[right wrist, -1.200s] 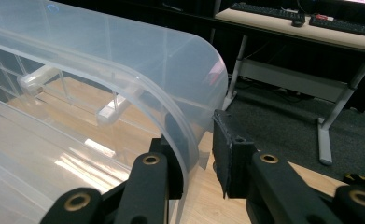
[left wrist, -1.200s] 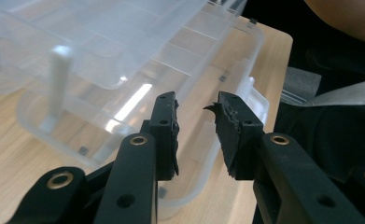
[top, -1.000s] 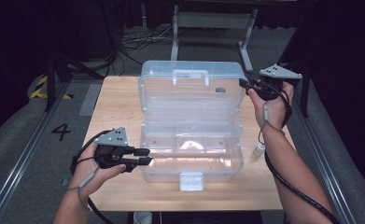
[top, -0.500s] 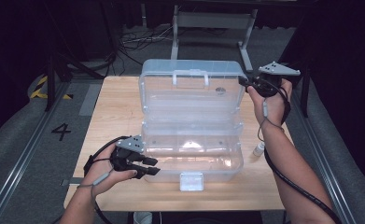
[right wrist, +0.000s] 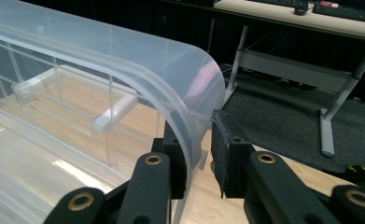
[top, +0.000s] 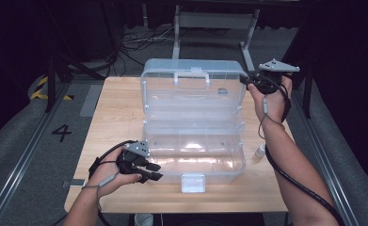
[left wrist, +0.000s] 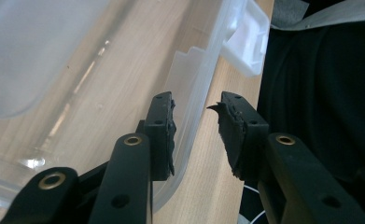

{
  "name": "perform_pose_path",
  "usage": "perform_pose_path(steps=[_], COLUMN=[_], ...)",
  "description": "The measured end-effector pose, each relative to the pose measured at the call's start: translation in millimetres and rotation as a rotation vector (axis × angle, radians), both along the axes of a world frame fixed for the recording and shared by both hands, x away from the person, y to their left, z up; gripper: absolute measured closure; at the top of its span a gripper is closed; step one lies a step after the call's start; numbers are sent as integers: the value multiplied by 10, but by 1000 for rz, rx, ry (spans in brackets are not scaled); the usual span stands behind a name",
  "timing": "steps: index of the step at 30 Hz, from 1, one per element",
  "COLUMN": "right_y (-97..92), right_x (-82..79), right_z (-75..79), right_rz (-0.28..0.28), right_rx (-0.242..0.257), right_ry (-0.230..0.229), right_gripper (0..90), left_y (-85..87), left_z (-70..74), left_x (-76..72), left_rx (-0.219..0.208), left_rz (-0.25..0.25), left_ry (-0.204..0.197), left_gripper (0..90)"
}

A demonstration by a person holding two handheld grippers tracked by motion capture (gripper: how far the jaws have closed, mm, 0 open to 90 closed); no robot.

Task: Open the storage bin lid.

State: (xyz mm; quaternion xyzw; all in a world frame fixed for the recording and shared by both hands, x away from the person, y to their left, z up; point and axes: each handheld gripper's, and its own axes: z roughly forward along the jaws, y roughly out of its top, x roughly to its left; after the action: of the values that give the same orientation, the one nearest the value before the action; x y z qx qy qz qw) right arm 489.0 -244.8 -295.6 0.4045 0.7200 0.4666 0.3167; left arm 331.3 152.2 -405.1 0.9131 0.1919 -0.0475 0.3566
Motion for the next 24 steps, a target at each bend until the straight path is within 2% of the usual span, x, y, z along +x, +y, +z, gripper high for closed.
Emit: perform_pose_path(steps=[6, 9, 14, 24], right_y=[3, 7, 10, 40], right_x=[46, 61, 114, 289], right_z=[-6, -9, -21, -67], right_rz=[-1, -5, -7, -37], right_rx=[-1, -3, 5, 6], right_ry=[4, 3, 4, 22], right_gripper=[776, 778, 797, 826], left_y=[-41, -32, -40, -20], left_z=[-59, -71, -96, -113], left_x=[16, 19, 18, 25], left_rx=[51, 42, 49, 35], left_rz=[-4, -1, -2, 1], left_ry=[-4, 3, -9, 0], left_gripper=[759, 758, 764, 763])
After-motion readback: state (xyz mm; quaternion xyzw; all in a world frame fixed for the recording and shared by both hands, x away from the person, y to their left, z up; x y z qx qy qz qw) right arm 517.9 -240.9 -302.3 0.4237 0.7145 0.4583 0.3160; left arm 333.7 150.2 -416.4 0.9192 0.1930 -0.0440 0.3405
